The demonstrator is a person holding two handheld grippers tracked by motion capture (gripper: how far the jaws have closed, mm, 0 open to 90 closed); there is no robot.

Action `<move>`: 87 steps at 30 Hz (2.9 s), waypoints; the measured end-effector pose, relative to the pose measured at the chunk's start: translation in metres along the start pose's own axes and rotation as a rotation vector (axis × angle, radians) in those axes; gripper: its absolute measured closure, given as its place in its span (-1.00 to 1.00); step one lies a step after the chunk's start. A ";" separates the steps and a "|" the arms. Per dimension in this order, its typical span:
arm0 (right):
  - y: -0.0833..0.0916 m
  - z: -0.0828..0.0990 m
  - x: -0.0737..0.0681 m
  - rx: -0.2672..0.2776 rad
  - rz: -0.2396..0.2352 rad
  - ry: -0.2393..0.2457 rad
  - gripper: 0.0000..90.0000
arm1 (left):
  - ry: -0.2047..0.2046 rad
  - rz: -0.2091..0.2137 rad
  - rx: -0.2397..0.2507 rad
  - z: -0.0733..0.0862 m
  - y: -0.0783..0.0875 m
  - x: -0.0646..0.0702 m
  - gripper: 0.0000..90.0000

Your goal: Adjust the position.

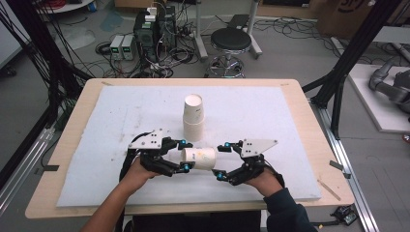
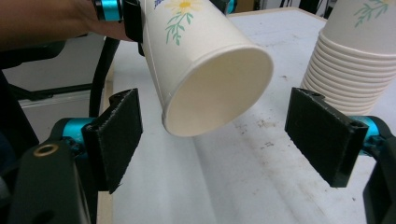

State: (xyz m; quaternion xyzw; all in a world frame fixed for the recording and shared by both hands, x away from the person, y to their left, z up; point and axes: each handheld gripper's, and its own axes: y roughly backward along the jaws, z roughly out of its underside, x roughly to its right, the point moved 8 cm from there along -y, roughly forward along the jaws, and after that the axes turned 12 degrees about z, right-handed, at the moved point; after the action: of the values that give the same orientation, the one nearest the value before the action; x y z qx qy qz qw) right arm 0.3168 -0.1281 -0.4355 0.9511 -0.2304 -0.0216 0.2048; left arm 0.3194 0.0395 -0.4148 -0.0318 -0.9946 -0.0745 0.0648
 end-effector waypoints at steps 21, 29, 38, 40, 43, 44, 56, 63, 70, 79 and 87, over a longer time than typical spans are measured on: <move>-0.001 -0.006 -0.012 0.072 -0.115 0.015 -0.37 | -0.020 0.112 0.067 -0.007 -0.006 0.011 -0.18; 0.003 -0.011 -0.012 0.124 -0.143 -0.008 -0.23 | -0.024 0.127 0.097 -0.005 -0.003 0.012 -0.18; 0.003 -0.010 -0.012 0.090 -0.155 -0.017 -0.18 | 0.018 0.023 -0.010 -0.001 -0.003 0.007 -0.65; 0.003 -0.009 -0.010 0.068 -0.146 -0.017 -0.18 | 0.020 0.005 -0.040 -0.001 -0.002 0.007 -0.66; 0.002 -0.007 -0.008 0.006 -0.121 0.000 -0.18 | 0.008 -0.012 -0.149 0.000 -0.001 0.007 -0.66; 0.002 -0.007 -0.008 -0.009 -0.118 0.005 -0.18 | 0.007 -0.017 -0.172 0.001 -0.001 0.006 -0.66; -0.005 -0.013 -0.006 -0.162 -0.083 0.082 -0.19 | -0.010 -0.050 -0.396 0.007 0.001 0.004 -0.65; -0.010 -0.017 -0.007 -0.231 -0.078 0.131 -0.19 | -0.008 -0.056 -0.488 0.011 -0.002 0.002 -0.61; -0.015 -0.018 -0.009 -0.303 -0.081 0.182 -0.19 | 0.000 -0.052 -0.552 0.019 -0.007 0.002 -0.58; -0.021 -0.023 -0.013 -0.385 -0.090 0.250 -0.19 | -0.001 -0.025 -0.627 0.023 -0.016 0.001 -0.53; -0.026 -0.027 -0.016 -0.461 -0.085 0.314 -0.19 | 0.002 -0.001 -0.668 0.023 -0.024 -0.001 -0.46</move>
State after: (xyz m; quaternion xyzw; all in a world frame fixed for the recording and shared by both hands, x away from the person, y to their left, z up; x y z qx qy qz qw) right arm 0.3174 -0.0898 -0.4218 0.8799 -0.1445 0.0656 0.4479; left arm 0.3157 0.0194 -0.4409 -0.0508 -0.9151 -0.3966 0.0517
